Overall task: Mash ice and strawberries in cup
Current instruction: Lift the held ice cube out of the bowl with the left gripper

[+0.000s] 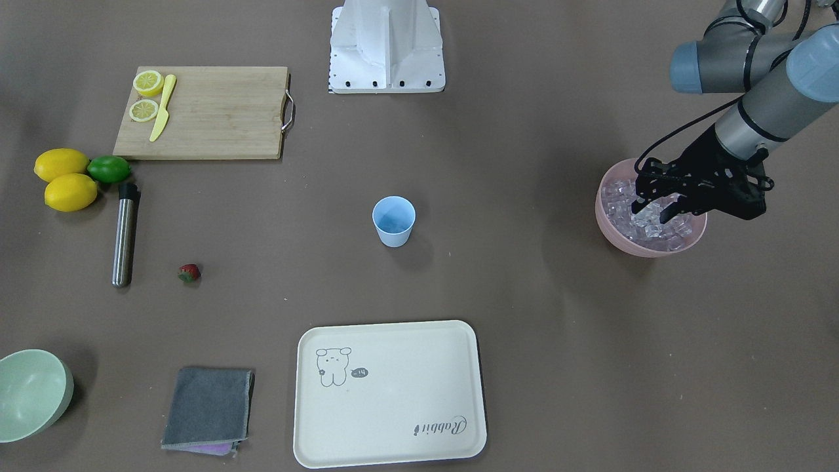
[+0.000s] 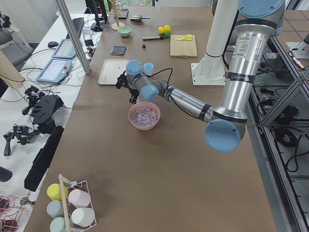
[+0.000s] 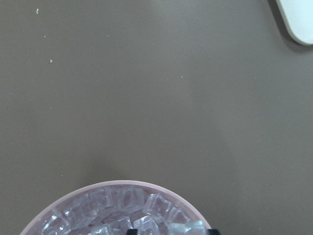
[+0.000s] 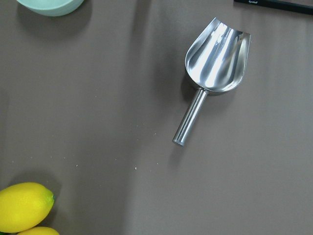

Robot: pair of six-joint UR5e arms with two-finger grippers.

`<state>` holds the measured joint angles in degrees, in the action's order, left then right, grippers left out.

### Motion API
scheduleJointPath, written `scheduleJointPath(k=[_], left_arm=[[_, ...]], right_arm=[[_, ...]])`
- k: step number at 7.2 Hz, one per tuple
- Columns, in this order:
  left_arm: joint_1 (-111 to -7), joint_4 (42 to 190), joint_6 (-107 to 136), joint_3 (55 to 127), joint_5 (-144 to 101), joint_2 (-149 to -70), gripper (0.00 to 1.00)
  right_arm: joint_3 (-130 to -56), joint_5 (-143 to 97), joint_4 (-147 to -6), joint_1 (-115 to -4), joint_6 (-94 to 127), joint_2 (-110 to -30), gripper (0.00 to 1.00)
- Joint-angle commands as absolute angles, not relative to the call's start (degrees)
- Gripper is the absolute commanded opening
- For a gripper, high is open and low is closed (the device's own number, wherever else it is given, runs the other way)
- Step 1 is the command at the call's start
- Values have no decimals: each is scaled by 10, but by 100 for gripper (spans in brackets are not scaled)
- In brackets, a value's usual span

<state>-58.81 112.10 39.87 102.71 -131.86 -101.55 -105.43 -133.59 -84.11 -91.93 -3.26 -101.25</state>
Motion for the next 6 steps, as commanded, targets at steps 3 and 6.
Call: scheduleJointPath(k=[3, 6], left_arm=[[-523, 1165, 616, 1027, -1271, -1083, 0], [-422, 1165, 767, 1025, -1146, -1158, 0]], right_arm=[[-1055, -1336, -841, -919, -33, -1013, 100], [-1055, -1336, -841, -919, -33, -1012, 100]])
